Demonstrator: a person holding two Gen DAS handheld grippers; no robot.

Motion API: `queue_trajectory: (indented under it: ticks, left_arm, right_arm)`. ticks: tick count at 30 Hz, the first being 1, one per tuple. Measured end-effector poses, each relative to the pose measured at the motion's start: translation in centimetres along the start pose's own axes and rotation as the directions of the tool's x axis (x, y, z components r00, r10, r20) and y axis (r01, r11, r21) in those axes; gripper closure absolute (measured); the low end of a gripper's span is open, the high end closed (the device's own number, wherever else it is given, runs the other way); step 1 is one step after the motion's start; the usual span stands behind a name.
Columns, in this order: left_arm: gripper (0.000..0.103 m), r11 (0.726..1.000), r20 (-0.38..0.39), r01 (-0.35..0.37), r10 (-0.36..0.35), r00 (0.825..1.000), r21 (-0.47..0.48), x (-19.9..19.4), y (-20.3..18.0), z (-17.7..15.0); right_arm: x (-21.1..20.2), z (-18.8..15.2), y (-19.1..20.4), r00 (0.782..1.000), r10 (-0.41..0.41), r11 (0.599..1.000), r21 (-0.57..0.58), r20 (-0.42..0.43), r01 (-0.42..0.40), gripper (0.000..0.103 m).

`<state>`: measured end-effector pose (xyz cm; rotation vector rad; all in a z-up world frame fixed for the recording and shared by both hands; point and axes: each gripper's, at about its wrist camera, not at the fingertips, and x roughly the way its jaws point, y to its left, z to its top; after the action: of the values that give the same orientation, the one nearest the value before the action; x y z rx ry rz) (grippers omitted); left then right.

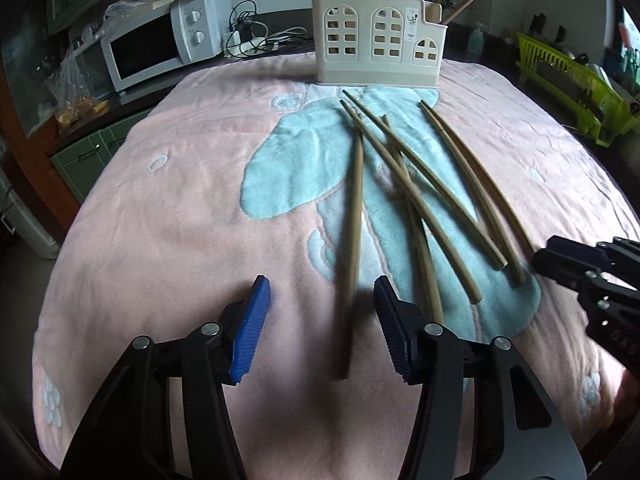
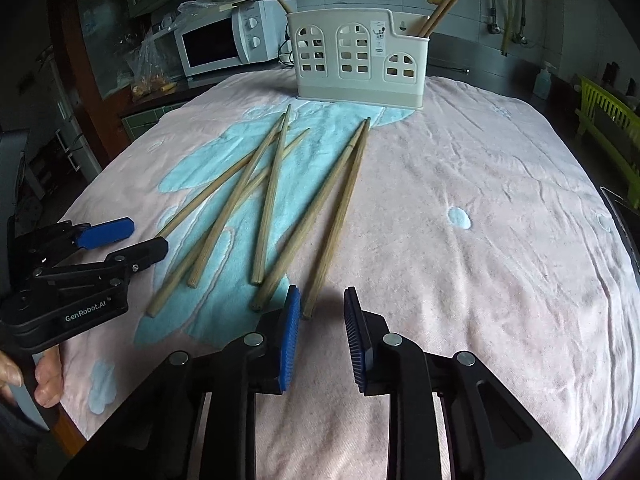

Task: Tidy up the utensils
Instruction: 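Grasp a wooden chopstick with the left tool while the right tool grasps another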

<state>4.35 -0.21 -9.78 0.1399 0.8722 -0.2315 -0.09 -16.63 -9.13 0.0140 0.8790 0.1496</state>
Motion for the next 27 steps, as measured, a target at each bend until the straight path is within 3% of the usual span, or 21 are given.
queue_trajectory:
  ticks: [7, 13, 15, 23, 27]
  left_arm:
    - [0.068, 0.998, 0.007, 0.047, -0.047, 0.999, 0.03, 0.6, -0.6, 0.6]
    - [0.07, 0.996, 0.005, 0.08, -0.081, 0.997, 0.035, 0.9, -0.6, 0.9]
    - [0.073, 0.996, 0.006, 0.086, -0.086, 0.996, 0.026, 0.9, -0.4, 1.0]
    - [0.096, 0.997, 0.001, 0.074, -0.074, 0.997, 0.011, 1.0, 0.1, 1.3]
    - [0.096, 0.996, 0.008, 0.085, -0.086, 0.996, 0.008, 0.7, 0.1, 1.5]
  right_arm:
    - [0.9, 0.7, 0.2, 1.0, 0.006, 1.0, 0.006, -0.008, -0.006, 0.085]
    - [1.2, 1.0, 0.2, 1.0, 0.006, 1.0, 0.014, -0.008, -0.006, 0.085]
    - [1.3, 1.1, -0.1, 1.0, 0.004, 1.0, 0.026, -0.009, -0.004, 0.093]
    - [0.4, 1.3, -0.8, 1.0, -0.005, 0.999, 0.041, 0.008, 0.004, 0.095]
    - [-1.3, 1.5, -1.1, 0.998, -0.018, 0.999, 0.034, 0.057, 0.016, 0.096]
